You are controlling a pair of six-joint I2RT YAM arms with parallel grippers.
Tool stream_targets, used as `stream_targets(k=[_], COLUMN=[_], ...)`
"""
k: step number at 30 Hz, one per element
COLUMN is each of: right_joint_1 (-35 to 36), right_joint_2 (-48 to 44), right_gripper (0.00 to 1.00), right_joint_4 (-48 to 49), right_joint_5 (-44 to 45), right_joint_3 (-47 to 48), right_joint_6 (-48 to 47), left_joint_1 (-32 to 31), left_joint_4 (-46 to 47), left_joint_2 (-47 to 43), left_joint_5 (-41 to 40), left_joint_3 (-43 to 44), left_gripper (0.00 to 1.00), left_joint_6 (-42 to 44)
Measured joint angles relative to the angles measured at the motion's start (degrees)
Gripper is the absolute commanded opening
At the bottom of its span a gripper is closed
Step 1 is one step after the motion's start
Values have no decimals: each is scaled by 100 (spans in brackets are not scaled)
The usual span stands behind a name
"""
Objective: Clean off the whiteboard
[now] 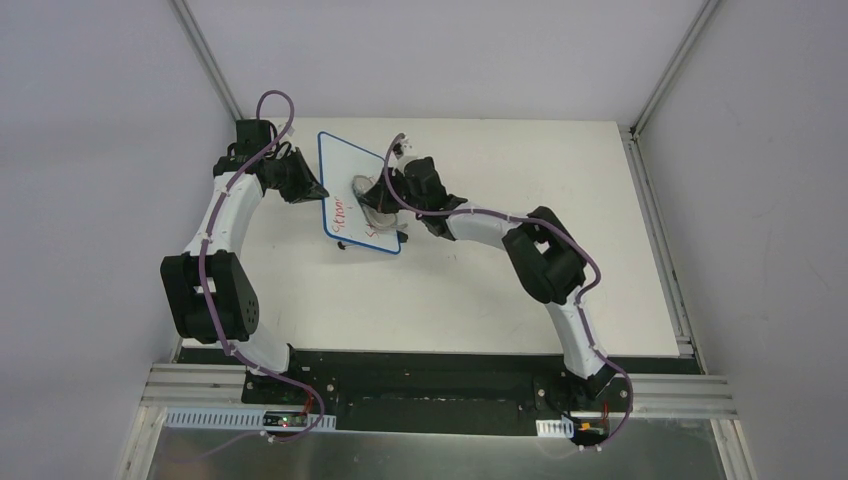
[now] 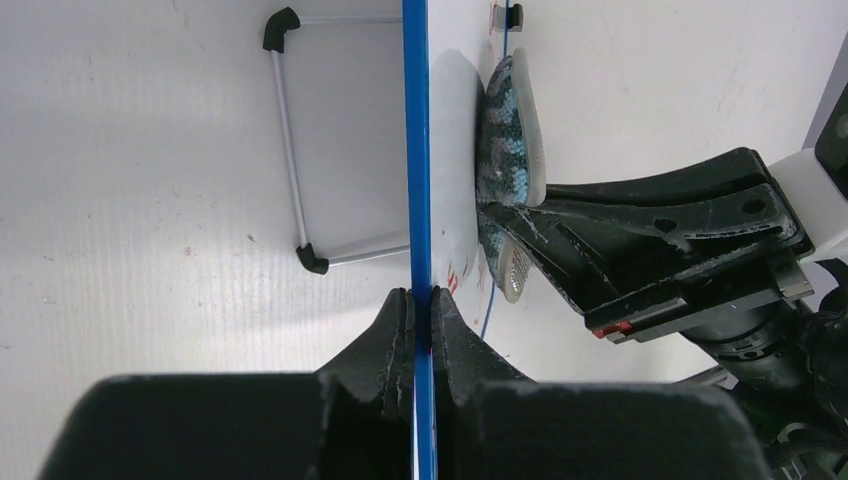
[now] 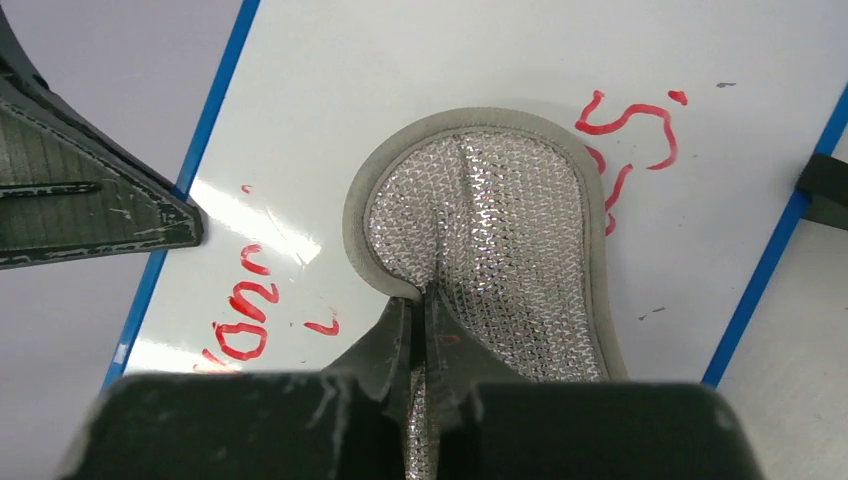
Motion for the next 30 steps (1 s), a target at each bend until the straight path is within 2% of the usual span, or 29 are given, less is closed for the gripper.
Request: stream_targets(k=[4,10,17,23,30], right_joint_1=[13,240,682,608,402], right_joint_2=[37,278,308,328,-50], right_gripper=[0,0,0,0,0], right_joint_4=[-240,-857,-723,-269,385], right_joint_5=[20,216,389,345,590], right_joint_3=[146,1108,1635,1322,4], right_joint_6=[4,-61,74,428,680], left_joint_1=[0,2,17,7,-4], left_joint_4=[7,7,-57,-39,-17], left_joint_2=[-2,-4,-15,-11,4], left_joint_5=[13,0,-127,-149,-52], left_joint_3=[0,9,9,9,9], left_gripper=[0,0,0,0,0], left_joint_6=[0,0,13,9,-13])
